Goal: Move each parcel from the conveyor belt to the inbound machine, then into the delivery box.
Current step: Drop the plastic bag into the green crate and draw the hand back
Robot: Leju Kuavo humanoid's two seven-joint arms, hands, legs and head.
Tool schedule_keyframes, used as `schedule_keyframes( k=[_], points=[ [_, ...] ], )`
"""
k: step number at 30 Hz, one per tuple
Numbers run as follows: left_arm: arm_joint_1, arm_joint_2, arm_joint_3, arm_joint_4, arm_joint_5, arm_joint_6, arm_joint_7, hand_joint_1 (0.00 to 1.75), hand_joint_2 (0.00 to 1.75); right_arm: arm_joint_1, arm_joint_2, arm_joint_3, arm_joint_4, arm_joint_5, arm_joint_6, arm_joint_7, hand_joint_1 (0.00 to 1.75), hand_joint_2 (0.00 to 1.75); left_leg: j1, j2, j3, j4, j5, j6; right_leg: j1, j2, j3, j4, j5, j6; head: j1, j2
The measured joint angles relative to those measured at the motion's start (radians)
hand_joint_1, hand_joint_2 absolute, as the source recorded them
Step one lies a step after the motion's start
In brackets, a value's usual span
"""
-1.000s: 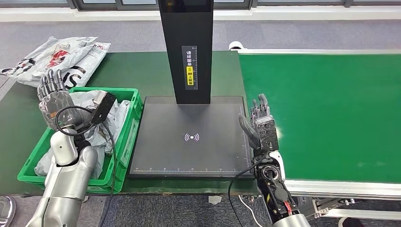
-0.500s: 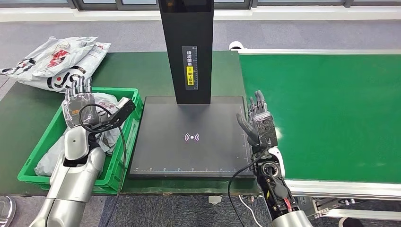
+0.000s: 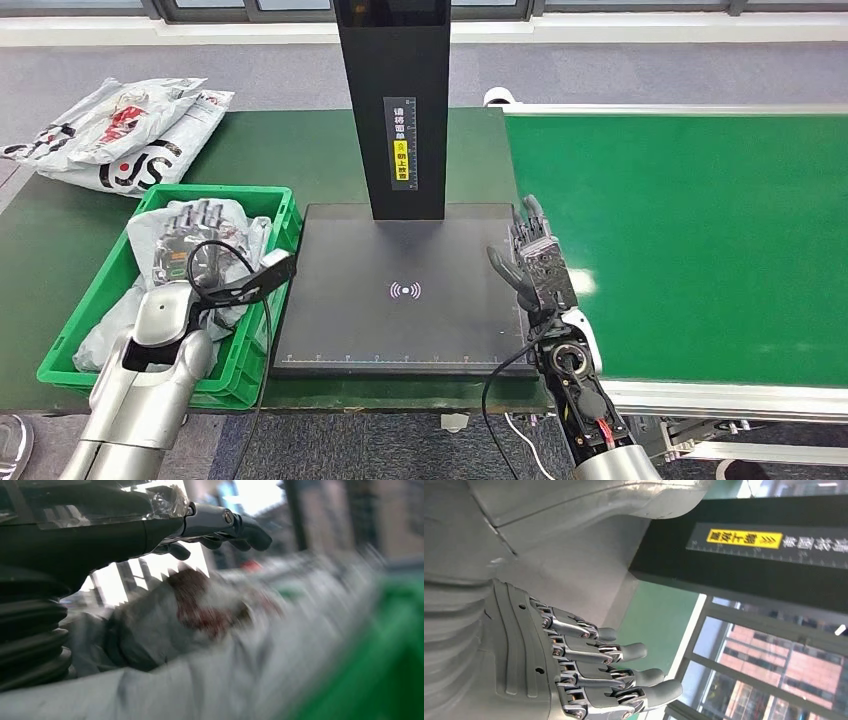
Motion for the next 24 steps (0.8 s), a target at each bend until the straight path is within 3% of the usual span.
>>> schedule_keyframes(
  k=[3,4,8,12,20,24],
  points=[
    [0.003,0.011,0.000,0.001,0.015,-0.005,-0.018,0.00,1.75,-0.001,0.000,0.000,0.002,0.002,0.001,0.000,0.00,1.75,0.000,0.000,0.000,0.000,0.000,0.000,0.000,0.000,0.000,0.000,0.000,0.000,0.000,0.000],
    [0.011,0.039,-0.001,0.000,0.041,-0.009,-0.038,0.00,1.75,-0.001,-0.002,0.000,0.005,0.004,0.003,-0.002,0.00,1.75,0.000,0.001,0.000,0.000,0.000,0.000,0.000,0.000,0.000,0.000,0.000,0.000,0.000,0.000],
    [0.094,0.248,0.000,-0.130,0.184,-0.115,-0.105,0.00,1.75,0.001,-0.020,0.000,0.016,0.010,0.015,0.013,0.00,1.75,0.002,0.002,0.000,0.000,-0.001,-0.001,0.002,0.003,-0.001,0.000,0.000,-0.001,0.000,0.000],
    [0.113,0.373,0.019,-0.218,0.304,-0.199,-0.161,0.00,1.75,0.007,-0.030,-0.003,0.014,0.011,0.024,0.021,0.00,1.75,0.003,0.002,0.000,0.000,-0.002,-0.003,0.003,0.004,-0.001,0.000,-0.001,-0.002,0.000,0.000],
    [0.058,0.570,0.053,-0.313,0.535,-0.344,-0.206,0.00,1.75,0.042,-0.053,-0.022,-0.029,0.010,0.031,0.020,0.00,1.75,0.005,0.002,0.000,0.000,-0.002,-0.004,0.003,0.003,-0.001,0.000,-0.001,-0.003,0.000,0.000],
    [0.018,0.641,0.084,-0.327,0.647,-0.400,-0.221,0.00,1.75,0.048,-0.058,-0.031,-0.040,0.007,0.035,0.018,0.00,1.75,0.005,0.003,0.000,0.000,-0.001,-0.005,0.003,0.004,-0.002,0.000,0.000,-0.003,0.000,0.000]
  ],
)
